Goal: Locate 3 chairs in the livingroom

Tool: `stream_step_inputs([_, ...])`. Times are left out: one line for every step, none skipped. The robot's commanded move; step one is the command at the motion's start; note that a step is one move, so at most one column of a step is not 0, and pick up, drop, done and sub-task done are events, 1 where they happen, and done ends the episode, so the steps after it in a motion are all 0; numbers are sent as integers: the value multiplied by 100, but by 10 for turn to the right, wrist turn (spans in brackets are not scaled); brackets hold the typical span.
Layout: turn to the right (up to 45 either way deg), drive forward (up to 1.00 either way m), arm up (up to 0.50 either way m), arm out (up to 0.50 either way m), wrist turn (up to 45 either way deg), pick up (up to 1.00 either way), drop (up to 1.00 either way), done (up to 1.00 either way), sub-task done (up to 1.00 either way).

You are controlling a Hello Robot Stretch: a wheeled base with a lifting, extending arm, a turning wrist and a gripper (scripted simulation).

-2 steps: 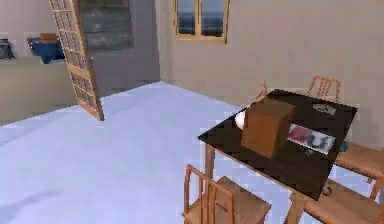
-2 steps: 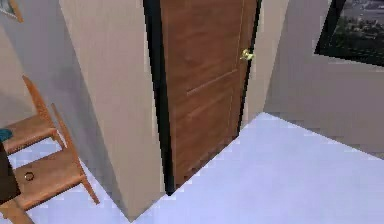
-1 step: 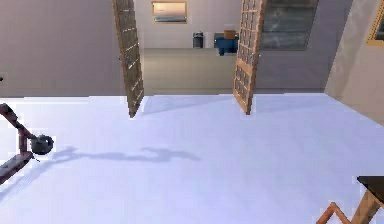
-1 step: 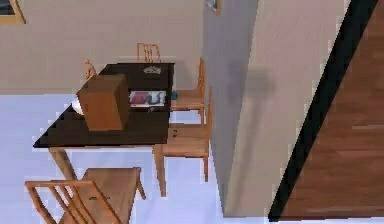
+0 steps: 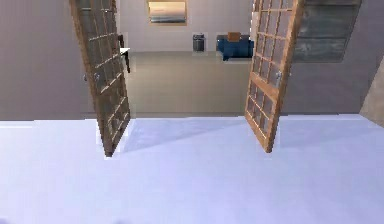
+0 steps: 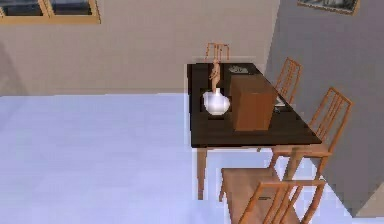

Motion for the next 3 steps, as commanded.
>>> stream_step_inputs([390,0,0,0,0,0,0,0,0])
stream_step_inputs([0,45,0,0,0,0,0,0,0])
stream_step_inputs([420,0,0,0,0,0,0,0,0])
